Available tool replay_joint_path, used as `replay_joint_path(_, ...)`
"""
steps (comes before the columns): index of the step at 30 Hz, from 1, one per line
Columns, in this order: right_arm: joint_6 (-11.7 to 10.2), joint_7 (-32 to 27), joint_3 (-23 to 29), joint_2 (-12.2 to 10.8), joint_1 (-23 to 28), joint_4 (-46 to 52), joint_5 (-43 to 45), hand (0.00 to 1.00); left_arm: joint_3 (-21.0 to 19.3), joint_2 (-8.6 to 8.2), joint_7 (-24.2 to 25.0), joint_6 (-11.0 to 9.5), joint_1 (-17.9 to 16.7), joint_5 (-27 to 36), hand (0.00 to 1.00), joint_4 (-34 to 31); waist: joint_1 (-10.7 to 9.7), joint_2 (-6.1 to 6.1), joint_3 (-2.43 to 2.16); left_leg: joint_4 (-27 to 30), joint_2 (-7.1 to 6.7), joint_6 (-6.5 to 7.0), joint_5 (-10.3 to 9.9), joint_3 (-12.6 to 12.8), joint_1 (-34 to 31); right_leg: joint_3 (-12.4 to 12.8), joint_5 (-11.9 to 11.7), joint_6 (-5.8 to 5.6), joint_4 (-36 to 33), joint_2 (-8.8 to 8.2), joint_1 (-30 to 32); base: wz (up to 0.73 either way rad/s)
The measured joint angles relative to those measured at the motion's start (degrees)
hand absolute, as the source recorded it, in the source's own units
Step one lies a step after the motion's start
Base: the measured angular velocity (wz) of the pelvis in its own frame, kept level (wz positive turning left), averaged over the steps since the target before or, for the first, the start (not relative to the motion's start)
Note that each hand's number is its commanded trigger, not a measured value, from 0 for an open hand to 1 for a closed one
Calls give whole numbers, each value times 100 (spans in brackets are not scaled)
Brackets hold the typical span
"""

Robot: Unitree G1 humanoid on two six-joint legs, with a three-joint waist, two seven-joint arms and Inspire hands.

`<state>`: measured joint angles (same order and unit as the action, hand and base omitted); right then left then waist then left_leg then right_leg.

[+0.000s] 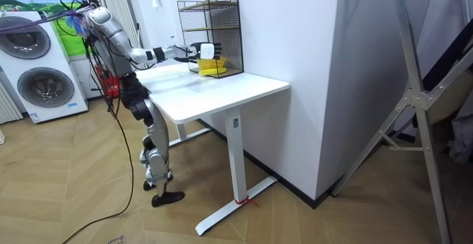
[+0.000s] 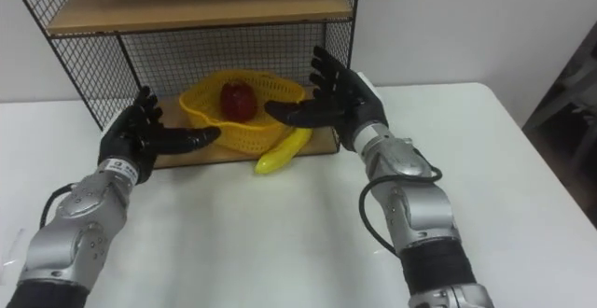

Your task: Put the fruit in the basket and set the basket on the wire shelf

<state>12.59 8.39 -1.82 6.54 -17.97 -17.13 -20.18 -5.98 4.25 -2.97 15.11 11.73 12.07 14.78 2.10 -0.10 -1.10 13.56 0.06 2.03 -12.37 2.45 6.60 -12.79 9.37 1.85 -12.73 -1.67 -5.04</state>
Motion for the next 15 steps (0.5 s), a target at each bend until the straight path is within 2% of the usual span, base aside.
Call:
replay_joint_path(3,0,31,26,49,137,188,-16,0,-78,9,-1,-1,-116,-46,0,-323,-5,-32,14,-6,-4,0,0,-1,-1,-5,-2,-4,6,-2,-1,0)
replay_joint_path(5,0,58,29,80,160,229,-85,0,-75,70,-17,-7,-241,-37,0,-615,-47,-64,46,-15,-3,1,1,-38,2,-34,-25,-7,32,10,-49,7)
replay_joint_path(8,-1,54,99,108,466,648,-95,0,-81,130,-21,-24,-389,-47,0,-722,-23,-73,53,-70,-2,3,2,-71,1,-45,-51,-14,104,28,-91,6)
replay_joint_path(11,-1,74,137,184,566,785,-59,0,-83,176,-7,-24,-621,-69,0,-818,-46,-77,55,-101,-6,3,2,-91,0,-63,-51,-15,114,28,-91,4)
replay_joint_path(15,-1,156,287,191,626,871,23,0,-136,175,33,-24,-707,-176,0,-853,-32,-83,68,-103,-11,1,10,-107,-25,-117,-52,-15,135,23,-87,6)
